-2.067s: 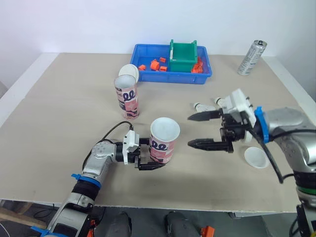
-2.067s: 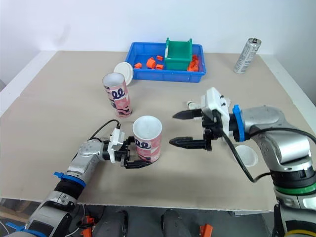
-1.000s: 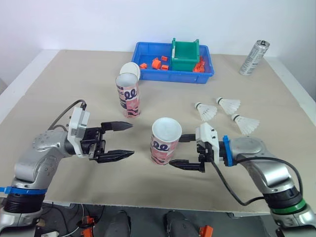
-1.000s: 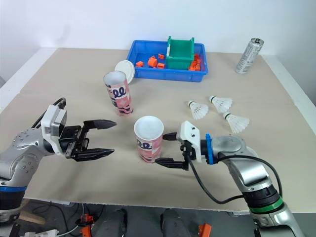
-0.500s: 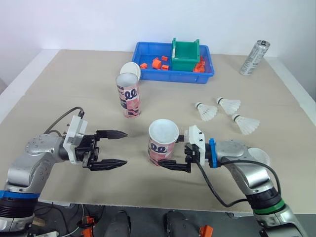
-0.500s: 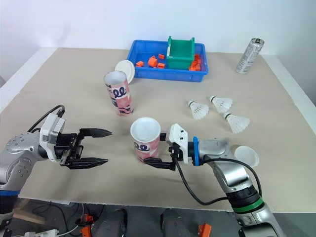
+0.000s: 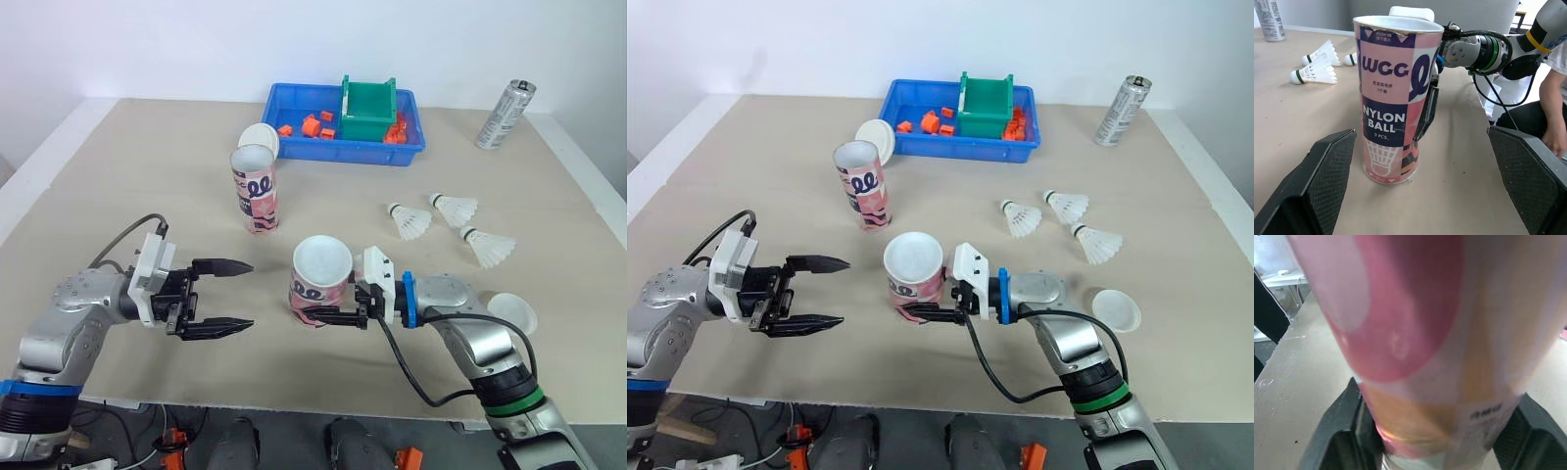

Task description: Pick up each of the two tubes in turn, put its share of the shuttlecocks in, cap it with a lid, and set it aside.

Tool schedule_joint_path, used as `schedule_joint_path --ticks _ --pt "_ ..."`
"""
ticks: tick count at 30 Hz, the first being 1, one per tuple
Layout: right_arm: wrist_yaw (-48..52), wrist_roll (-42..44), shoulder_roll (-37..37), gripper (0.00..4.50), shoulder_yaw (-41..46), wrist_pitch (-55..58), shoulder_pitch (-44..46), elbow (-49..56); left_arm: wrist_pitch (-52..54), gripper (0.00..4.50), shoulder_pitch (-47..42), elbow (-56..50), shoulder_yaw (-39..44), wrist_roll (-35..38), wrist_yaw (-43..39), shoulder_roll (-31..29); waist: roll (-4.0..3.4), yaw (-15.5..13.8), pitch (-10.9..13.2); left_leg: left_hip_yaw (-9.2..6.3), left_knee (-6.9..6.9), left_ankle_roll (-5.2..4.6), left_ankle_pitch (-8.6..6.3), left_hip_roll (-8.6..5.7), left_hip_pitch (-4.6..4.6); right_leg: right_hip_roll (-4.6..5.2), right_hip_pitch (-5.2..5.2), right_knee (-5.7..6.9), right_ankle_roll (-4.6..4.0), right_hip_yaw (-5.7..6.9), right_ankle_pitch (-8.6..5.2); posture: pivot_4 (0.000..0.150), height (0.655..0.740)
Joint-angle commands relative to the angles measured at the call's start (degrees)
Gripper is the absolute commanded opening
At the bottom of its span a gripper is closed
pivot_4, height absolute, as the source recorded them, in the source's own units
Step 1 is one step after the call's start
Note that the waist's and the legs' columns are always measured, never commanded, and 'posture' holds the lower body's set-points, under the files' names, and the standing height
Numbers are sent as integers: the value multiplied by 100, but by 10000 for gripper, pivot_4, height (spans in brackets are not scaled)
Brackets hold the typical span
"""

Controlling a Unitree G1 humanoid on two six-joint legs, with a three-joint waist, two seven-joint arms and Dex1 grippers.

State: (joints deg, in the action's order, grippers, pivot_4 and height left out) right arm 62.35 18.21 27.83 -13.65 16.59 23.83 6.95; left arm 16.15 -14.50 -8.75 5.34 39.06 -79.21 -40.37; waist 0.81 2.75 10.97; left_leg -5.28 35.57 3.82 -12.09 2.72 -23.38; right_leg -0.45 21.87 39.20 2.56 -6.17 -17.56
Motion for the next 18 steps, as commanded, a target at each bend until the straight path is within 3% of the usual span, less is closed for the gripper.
schedule_joint_path --ticks 1,6,10,13,18 --pt "56 62 91 27687 101 -2 62 105 -157 45000 -113 73 -8 -88 4 81 0 0 0 0 0 0 0 0 0 0 0 0 0 0 0 1500 7384" --pt "32 233 215 27687 324 116 61 283 -47 45000 -590 250 -163 -144 330 441 0 -19 0 -2 9 0 0 -2 -2 1 -3 3 2 3 2 1500 7384" --pt "-306 1033 471 27687 1502 586 241 410 221 45000 -1095 177 -660 -346 736 881 -2 -26 2 -3 33 1 1 -11 -15 9 -5 4 18 1 13 1500 7384" --pt "-814 1229 780 27687 2520 668 458 -117 372 45000 -1476 324 -968 -511 935 1177 -2 -26 3 -1 43 1 1 -20 -20 18 -5 4 27 -2 19 1500 7384" --pt "-1878 827 1445 27687 3730 302 793 -1527 656 45000 -2168 704 -1194 -643 1261 1643 -2 -37 2 -2 54 0 1 -22 -20 17 -11 4 29 -2 23 1500 7384"
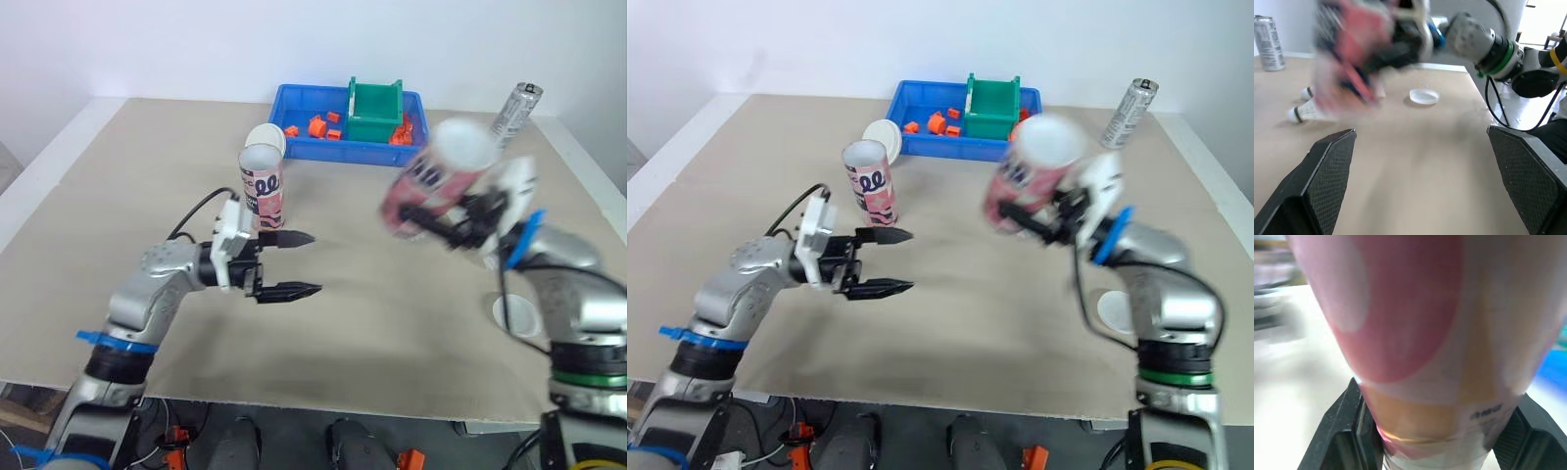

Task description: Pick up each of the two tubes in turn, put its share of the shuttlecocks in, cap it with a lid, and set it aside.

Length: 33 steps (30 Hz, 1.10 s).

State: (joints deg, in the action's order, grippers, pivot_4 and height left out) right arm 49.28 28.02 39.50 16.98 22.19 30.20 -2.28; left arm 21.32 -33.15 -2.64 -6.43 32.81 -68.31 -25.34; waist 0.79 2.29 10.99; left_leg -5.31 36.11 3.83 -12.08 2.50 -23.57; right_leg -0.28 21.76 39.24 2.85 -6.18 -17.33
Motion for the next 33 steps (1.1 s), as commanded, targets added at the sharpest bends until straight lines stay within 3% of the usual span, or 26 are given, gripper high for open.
schedule_joint_path --ticks 1,6,16,32,33 --pt "-863 -263 381 27687 826 -318 242 -852 200 45000 -423 165 -39 -44 244 211 -1 16 0 1 -2 -1 0 0 0 -1 1 0 0 -2 0 1500 7384" --pt "-1692 -323 637 27687 1560 -546 312 -1769 540 45000 -815 347 -147 -56 490 560 -12 48 2 20 -15 -6 -3 -2 5 2 5 -1 0 -16 0 1500 7384" --pt "-1967 -640 661 27687 1657 -1475 -221 -3448 537 45000 -1181 738 -350 -512 890 963 -24 52 -2 53 -16 -8 -1 -14 17 17 4 -1 11 -42 2 1500 7384" --pt "-2014 -585 898 27687 1712 -1784 -539 -4559 -578 45000 -959 606 -427 -652 535 1365 -28 55 -4 64 0 -5 2 -75 25 75 -29 -15 70 -64 -2 1500 7384" --pt "-2058 -603 916 30713 1700 -1736 -540 -4616 -616 45000 -947 587 -411 -621 530 1403 -28 55 -4 63 2 -5 2 -75 27 75 -32 -16 71 -64 -2 1500 7384"
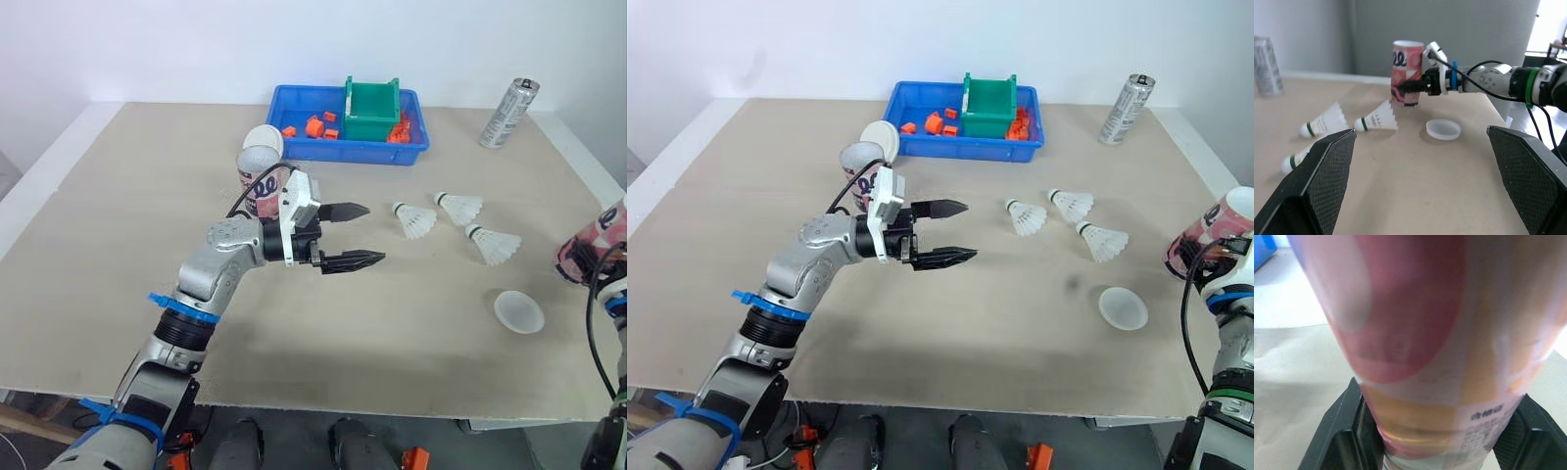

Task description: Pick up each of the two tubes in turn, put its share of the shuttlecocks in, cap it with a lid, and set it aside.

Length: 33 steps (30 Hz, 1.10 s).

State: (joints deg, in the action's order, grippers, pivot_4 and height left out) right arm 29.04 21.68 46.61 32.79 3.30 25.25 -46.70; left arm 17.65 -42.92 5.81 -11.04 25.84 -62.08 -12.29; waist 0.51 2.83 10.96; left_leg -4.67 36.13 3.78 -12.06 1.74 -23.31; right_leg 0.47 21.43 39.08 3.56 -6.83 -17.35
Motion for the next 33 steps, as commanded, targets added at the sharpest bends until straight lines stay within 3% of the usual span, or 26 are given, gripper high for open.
schedule_joint_path --ticks 1,4,26,32,33 --pt "4 60 216 34772 117 233 -43 -190 -252 45000 35 -284 74 128 -83 145 0 -1 0 -1 5 0 0 -1 0 0 -4 0 1 0 1 1500 7384" --pt "67 142 260 44496 153 388 -39 -198 -228 45000 58 -324 96 184 -97 190 2 -7 1 -6 10 0 0 -4 -1 0 -10 -2 4 0 0 1500 7384" --pt "507 334 555 44496 322 1401 -993 687 149 45000 309 -688 170 568 -161 12 1 2 0 1 19 -1 -1 -11 -1 0 -11 -2 20 -21 3 1500 7384" --pt "715 458 754 44496 620 1722 -1666 1089 324 45000 511 -889 251 583 -132 -279 -1 -5 -1 0 19 -2 -1 -11 -2 0 -11 -2 24 -20 1 1500 7384" --pt "982 606 751 44496 719 1823 -1930 1530 348 45000 585 -922 321 566 -60 -387 0 -4 0 0 19 -3 -2 -11 -2 0 -11 -3 24 -21 1 1500 7384"
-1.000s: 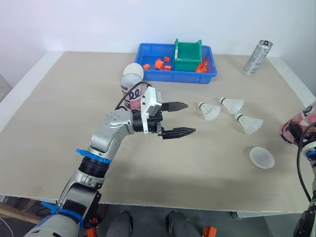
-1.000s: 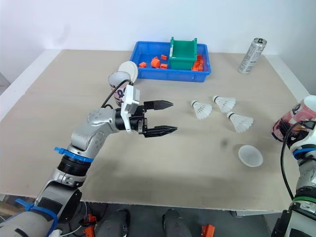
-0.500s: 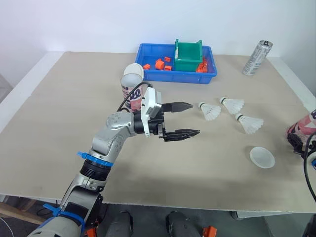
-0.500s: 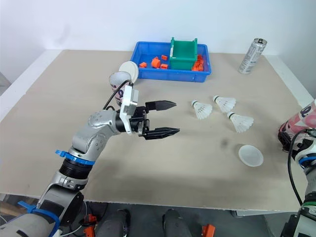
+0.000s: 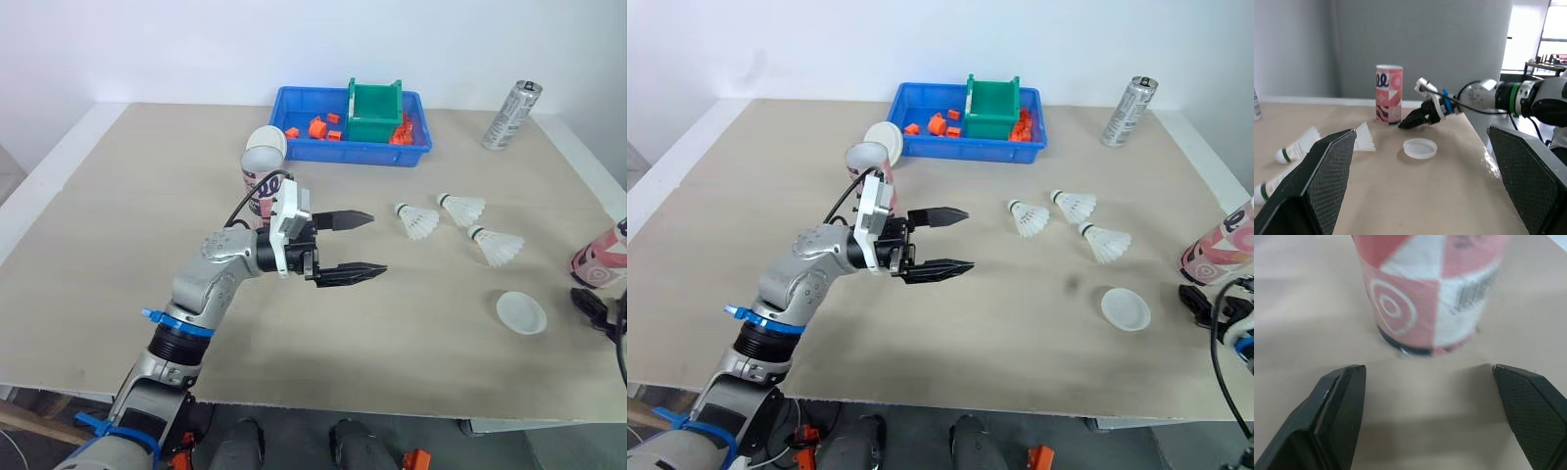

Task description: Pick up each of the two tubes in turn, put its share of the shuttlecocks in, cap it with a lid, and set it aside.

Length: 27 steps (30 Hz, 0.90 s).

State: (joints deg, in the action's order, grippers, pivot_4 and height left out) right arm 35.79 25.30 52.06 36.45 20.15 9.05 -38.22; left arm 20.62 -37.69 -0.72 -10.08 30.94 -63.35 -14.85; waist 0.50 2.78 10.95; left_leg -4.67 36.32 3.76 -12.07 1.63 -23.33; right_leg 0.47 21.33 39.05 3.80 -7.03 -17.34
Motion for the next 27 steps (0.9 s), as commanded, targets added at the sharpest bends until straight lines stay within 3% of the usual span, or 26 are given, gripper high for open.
schedule_joint_path --ticks 1,5,10,14,19,24,27 --pt "664 507 166 44496 454 306 -599 1307 102 45000 150 -292 322 34 186 -244 0 1 0 1 0 0 0 0 -1 0 1 0 0 -1 0 1500 7384" --pt "1372 1549 -32 44496 763 1036 -1378 3596 623 45000 615 -624 672 226 760 -507 -14 97 -8 1 -2 -3 -2 3 4 -5 0 0 26 -9 -15 1500 7384" --pt "1458 2077 -179 44496 827 1401 -1703 5023 1379 45000 1510 -1520 1160 761 1382 -722 -1 117 -1 -6 5 1 1 5 1 -5 -7 0 44 -5 -15 1500 7384" --pt "1281 2144 -355 44496 -20 1459 -1415 5850 1734 45000 2459 -2312 1718 1266 1889 -850 5 116 1 -5 10 1 1 3 0 -4 -6 0 47 -8 -13 1500 7384" --pt "818 1878 -955 44496 -1176 1273 -488 5949 1140 45000 3517 -2803 2155 1163 2134 -795 19 122 8 -2 10 5 5 8 2 -6 -4 1 44 -13 -6 1500 7384" --pt "564 1223 -1626 44496 -2317 1084 284 5355 32 45000 4303 -2619 2369 284 2790 -407 25 47 9 -2 12 9 9 5 -1 -5 -1 -2 46 -16 0 1500 7384" --pt "712 939 -1888 44496 -2785 834 369 5244 -511 45000 4305 -2231 2430 -167 3175 -190 28 -29 9 0 12 9 9 4 -2 -3 -2 -7 45 -16 0 1500 7384"
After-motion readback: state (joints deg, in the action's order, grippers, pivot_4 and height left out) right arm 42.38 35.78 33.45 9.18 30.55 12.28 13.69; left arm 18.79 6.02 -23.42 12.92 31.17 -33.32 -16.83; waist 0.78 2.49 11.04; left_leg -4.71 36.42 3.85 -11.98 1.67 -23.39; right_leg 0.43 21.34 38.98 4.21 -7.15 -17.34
